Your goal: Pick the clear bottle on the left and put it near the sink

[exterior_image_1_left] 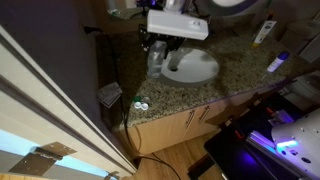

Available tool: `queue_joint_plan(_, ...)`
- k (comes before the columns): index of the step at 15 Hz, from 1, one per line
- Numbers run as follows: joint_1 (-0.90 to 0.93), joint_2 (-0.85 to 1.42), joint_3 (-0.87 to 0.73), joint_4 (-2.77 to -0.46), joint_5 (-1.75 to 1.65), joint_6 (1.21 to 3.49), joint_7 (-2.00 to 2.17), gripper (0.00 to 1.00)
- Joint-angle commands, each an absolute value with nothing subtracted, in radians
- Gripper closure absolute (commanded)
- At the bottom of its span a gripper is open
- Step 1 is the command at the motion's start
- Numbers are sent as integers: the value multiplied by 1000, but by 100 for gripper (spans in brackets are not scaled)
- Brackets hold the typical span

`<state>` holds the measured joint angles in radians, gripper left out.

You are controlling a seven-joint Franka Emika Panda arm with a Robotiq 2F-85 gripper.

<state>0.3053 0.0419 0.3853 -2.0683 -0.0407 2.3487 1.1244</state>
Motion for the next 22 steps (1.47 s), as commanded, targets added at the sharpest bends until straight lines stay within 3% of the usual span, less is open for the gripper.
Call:
queue_joint_plan(1,390,245,367,-1932,-248,2430,1268,62)
queue_joint_plan(3,447,344,321,-1849,-320,2446,1356,62)
queue_joint_plan(4,436,239,329,-1961,-256,2440,1304,62)
queue_joint_plan(5,453,274,316,-1937,-262,2443,1316,37)
queue_joint_plan(7,459,286,310,-1936,-260,2443,1315,37)
queue_joint_plan(8,459,280,311,-1935,-254,2436,1323,62)
queue_joint_plan(18,506,291,271,-1936,-253,2455,1493,62)
queue_joint_plan(19,431,125,275,-2102,-176,2475,1421,62)
queue_joint_plan(22,377,54,274,-2166,-33,2467,1386,62)
